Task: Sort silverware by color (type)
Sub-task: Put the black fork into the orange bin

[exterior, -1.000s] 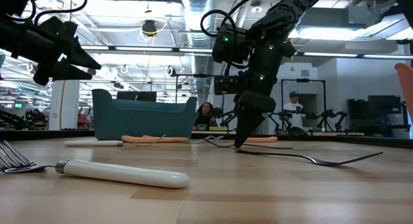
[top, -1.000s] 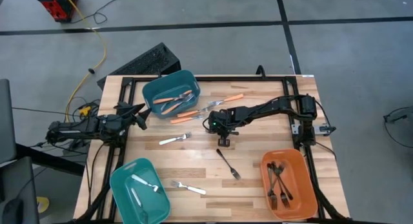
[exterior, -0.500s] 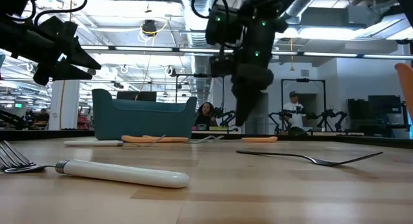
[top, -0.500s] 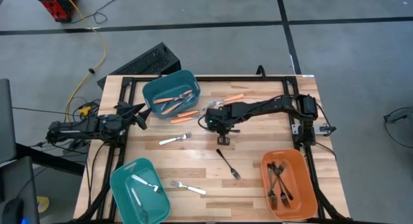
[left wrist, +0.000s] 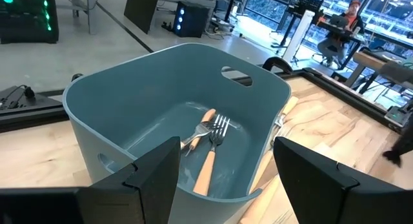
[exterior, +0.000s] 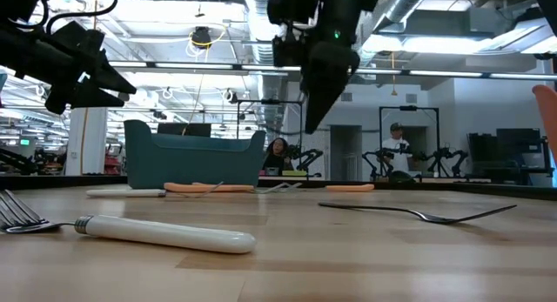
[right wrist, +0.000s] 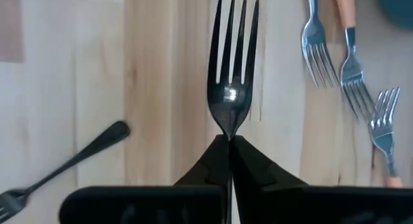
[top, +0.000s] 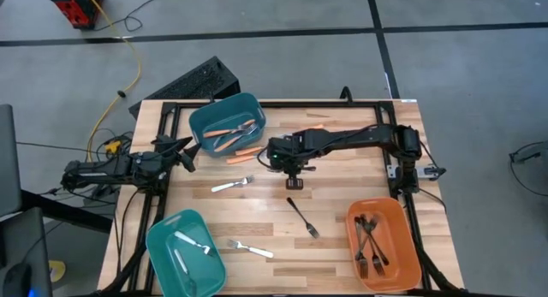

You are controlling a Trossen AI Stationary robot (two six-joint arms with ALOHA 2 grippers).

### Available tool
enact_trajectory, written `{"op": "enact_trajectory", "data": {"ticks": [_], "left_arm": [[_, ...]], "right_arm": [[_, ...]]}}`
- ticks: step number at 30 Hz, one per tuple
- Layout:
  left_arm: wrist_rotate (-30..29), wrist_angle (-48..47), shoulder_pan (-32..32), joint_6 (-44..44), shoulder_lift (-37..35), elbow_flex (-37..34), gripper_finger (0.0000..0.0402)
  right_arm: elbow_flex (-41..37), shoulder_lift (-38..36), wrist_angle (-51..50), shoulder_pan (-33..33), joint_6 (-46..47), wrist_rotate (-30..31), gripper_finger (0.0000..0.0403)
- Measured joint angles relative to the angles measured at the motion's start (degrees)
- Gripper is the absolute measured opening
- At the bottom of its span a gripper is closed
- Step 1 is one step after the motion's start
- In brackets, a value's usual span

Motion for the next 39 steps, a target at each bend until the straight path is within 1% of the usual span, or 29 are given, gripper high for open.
{"op": "enact_trajectory", "data": {"ticks": [11, 15, 22, 27, 35, 39], "left_arm": [[0.01, 0.00, 0.00, 0.84, 0.00, 0.00, 0.0235], [0.02, 0.00, 0.00, 1.12, 0.00, 0.00, 0.0235], [0.02, 0.00, 0.00, 1.12, 0.00, 0.00, 0.0235], [0.04, 0.00, 0.00, 1.12, 0.00, 0.00, 0.0235], [0.46, 0.01, 0.00, 1.14, 0.00, 0.00, 0.0235], [0.44, 0.00, -0.01, 1.69, 0.00, 0.00, 0.0235]], "right_arm": [[10.26, -0.15, -9.05, 2.07, 0.48, 0.24, 0.0023], [14.43, -0.15, -12.34, 4.53, 1.48, 0.28, 0.0023], [20.53, -0.20, -18.27, 10.91, 7.80, 0.81, 0.0024], [21.98, -0.20, -23.16, 16.02, 15.93, 0.79, 0.0024], [21.98, -0.20, -33.87, 25.58, 34.13, 0.49, 0.0027], [22.00, -1.19, -36.81, 30.84, 42.67, 0.40, 0.0026]]}}
